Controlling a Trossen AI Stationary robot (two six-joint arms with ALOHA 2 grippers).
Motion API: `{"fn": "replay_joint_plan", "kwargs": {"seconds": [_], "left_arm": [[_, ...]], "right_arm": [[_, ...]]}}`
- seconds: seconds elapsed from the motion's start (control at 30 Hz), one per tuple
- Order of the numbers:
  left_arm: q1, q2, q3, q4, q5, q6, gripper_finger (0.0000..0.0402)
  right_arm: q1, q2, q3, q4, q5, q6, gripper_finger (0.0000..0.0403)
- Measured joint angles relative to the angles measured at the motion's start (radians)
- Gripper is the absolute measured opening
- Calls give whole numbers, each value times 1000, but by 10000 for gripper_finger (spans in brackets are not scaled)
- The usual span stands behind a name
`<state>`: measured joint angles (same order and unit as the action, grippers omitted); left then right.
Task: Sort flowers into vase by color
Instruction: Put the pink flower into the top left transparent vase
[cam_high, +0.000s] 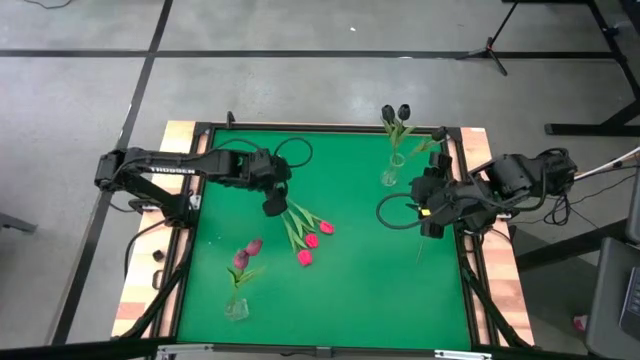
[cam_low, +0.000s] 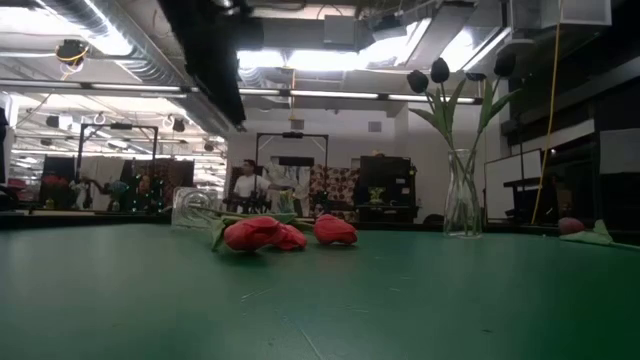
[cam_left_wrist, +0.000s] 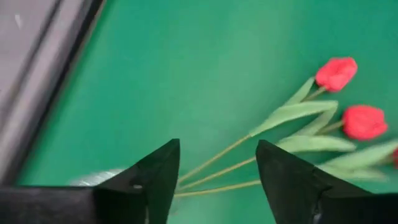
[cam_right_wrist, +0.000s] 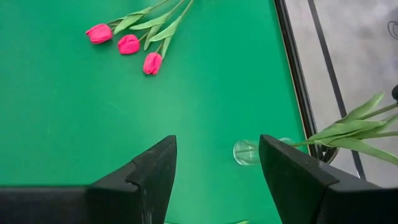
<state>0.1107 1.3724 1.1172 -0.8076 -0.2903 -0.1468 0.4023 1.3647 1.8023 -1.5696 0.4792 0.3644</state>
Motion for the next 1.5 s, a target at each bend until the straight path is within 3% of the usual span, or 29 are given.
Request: {"fn": "replay_joint_plan", "kwargs": {"seconds": [0.13,0.23,0.43,0.63,0.77,0.87,0.97,1.17,1.3,1.5], "left_arm": [[-3,0,93,-82,-4,149,233],[22,0,142,-63,68,170,234],[130,8,156,-82,96,-85,222],[205,23,155,-220,102,-546,219],[249,35,155,-255,168,-594,218],[276,49,155,-309,180,-424,218],[273,53,155,-384,110,-197,218],[260,56,154,-324,71,-136,218],[209,57,154,-311,124,175,218],[135,68,139,-313,110,745,218]], "right_arm": [[-1,0,0,0,0,23,227],[-1,0,0,-1,0,35,227],[-1,0,0,-1,0,49,227],[-1,0,0,-1,0,47,227],[-1,0,0,-1,0,48,227],[12,0,0,-2,0,48,227],[25,0,0,-1,0,35,227],[58,0,0,-1,1,42,227],[85,0,0,-1,30,18,227],[82,0,1,-1,41,25,227]]}}
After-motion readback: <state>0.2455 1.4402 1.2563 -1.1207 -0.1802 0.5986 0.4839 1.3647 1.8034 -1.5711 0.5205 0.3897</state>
